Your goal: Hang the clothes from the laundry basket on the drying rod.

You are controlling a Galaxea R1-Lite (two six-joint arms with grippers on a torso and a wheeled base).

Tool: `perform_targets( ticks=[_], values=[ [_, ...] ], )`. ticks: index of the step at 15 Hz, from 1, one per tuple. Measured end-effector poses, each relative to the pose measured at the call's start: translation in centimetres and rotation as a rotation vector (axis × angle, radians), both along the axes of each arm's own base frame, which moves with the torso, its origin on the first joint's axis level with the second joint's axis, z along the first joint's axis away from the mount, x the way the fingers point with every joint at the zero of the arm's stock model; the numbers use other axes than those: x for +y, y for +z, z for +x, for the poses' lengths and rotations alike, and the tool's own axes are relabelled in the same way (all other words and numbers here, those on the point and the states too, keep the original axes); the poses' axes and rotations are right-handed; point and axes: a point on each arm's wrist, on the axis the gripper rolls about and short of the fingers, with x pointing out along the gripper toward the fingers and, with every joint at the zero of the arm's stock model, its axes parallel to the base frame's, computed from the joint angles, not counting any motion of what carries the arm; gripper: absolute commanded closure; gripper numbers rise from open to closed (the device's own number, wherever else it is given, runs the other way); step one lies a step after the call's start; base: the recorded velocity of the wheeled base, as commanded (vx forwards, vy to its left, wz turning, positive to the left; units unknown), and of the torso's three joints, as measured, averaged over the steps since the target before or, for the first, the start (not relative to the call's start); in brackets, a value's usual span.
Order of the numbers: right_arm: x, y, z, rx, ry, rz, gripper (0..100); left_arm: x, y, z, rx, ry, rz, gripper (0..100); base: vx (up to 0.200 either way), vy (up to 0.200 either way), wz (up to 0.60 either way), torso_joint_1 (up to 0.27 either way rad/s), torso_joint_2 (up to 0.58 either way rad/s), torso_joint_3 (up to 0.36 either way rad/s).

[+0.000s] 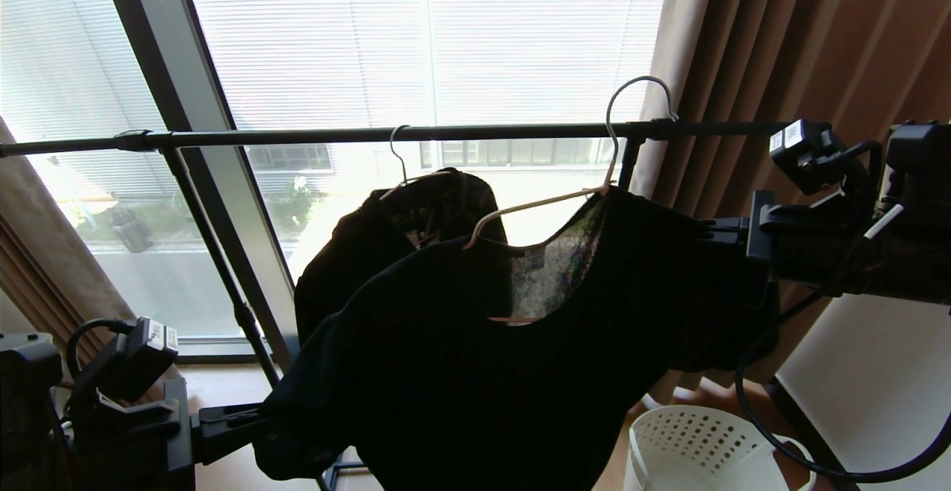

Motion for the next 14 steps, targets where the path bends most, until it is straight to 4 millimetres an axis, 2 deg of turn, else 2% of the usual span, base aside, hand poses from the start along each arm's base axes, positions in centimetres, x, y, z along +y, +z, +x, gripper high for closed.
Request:
perform_targets(
  ticks=[3,4,10,14],
  values=[
    [0.0,0.0,0.0,0.001,0.0,0.0,100,-0.1,0.3,0.2,-0.021,-0.004,0.0,100,0.0,0.0,0.0,0.0,0.0,0.0],
    [0.0,0.0,0.0,0.001,0.0,0.0,100,-0.1,0.3,0.2,-0.021,-0.004,0.0,0,0.0,0.0,0.0,0.0,0.0,0.0],
    [0.0,0.1,0.1,-0.004,-0.007,-0.003,100,0.0,1.0,0.1,-0.059,0.0,0.001,0,0.0,0.0,0.0,0.0,0.0,0.0],
    [0.5,-0.6,0.2,-0.006,0.017,-0.028,100,-0.4,3.5,0.7,-0.174,0.026,0.022,0,0.0,0.0,0.0,0.0,0.0,0.0]
  ],
)
